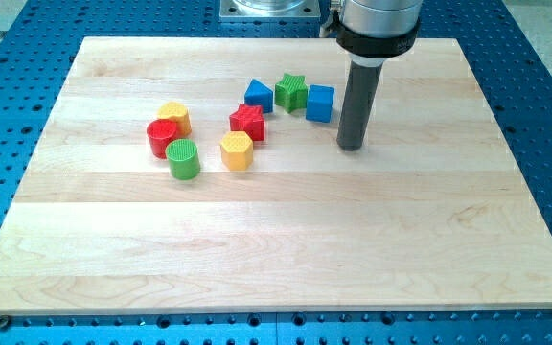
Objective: Put the blue blocks together with each other
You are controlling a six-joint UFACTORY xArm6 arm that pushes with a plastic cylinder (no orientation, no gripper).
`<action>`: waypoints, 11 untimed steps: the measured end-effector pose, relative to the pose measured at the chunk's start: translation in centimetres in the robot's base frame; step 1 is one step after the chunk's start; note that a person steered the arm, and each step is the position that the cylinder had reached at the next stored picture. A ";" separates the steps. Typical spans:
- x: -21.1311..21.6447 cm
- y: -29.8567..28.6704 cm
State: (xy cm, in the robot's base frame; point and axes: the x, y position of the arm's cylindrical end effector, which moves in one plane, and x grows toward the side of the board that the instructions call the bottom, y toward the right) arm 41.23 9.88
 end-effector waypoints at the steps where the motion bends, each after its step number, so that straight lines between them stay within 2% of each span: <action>1: 0.0 0.0; 2: 0.0 0.0; 3: -0.2 -3.7; 6: -7.4 -3.0; 7: -3.4 -4.2; 8: -1.4 -7.2; 11: -4.6 -14.3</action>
State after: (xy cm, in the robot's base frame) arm 36.60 -4.38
